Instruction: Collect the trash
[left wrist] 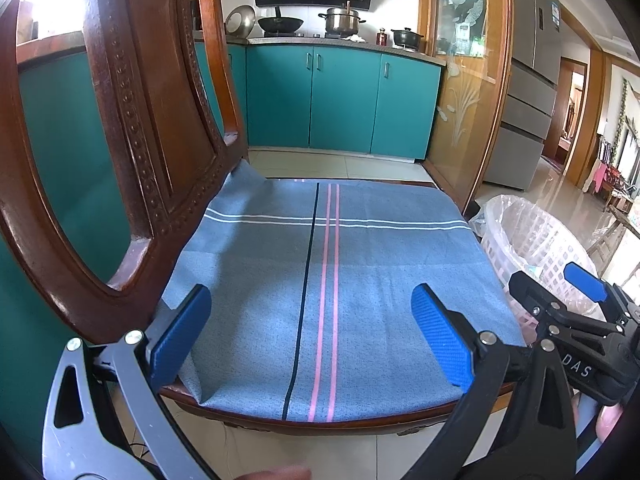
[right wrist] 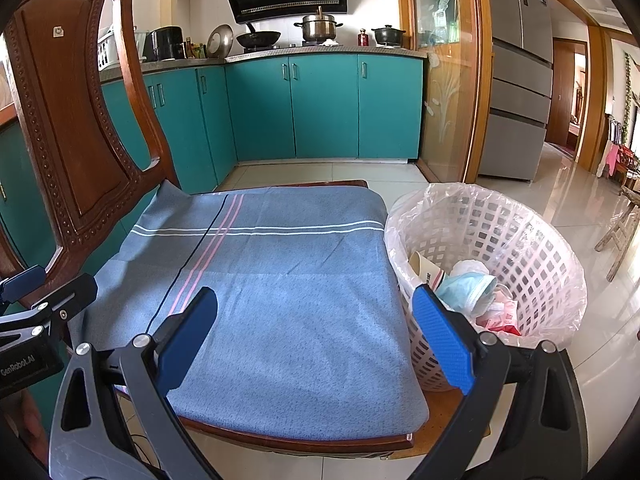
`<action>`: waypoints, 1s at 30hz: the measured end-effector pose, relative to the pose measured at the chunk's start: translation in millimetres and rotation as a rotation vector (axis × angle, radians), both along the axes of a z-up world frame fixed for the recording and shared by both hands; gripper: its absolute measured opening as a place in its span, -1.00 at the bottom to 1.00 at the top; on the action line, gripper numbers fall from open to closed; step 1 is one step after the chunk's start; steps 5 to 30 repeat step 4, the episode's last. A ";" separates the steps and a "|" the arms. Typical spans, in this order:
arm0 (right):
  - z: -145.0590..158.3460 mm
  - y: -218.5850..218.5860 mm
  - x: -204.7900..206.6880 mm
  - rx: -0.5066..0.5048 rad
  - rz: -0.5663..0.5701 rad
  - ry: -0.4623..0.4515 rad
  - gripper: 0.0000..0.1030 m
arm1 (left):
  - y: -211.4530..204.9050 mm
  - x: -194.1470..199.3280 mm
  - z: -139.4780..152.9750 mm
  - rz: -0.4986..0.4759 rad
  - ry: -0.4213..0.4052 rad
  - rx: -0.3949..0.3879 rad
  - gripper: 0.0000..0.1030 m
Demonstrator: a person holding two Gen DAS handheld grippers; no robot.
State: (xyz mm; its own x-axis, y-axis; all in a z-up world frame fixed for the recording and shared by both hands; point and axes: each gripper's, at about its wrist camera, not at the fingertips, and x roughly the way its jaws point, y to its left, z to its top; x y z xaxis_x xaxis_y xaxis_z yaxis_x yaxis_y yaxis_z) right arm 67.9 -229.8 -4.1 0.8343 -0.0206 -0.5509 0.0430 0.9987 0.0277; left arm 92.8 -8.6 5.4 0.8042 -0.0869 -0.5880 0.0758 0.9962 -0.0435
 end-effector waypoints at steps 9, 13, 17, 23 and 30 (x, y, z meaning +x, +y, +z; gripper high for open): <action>-0.7 0.7 0.0 0.000 0.001 0.000 0.86 | -1.0 1.2 -1.5 -0.007 0.008 0.006 0.94; -0.7 0.7 0.0 0.000 0.001 0.000 0.86 | -1.0 1.2 -1.5 -0.007 0.008 0.006 0.94; -0.7 0.7 0.0 0.000 0.001 0.000 0.86 | -1.0 1.2 -1.5 -0.007 0.008 0.006 0.94; -0.7 0.7 0.0 0.000 0.001 0.000 0.86 | -1.0 1.2 -1.5 -0.007 0.008 0.006 0.94; -0.7 0.7 0.0 0.000 0.001 0.000 0.86 | -1.0 1.2 -1.5 -0.007 0.008 0.006 0.94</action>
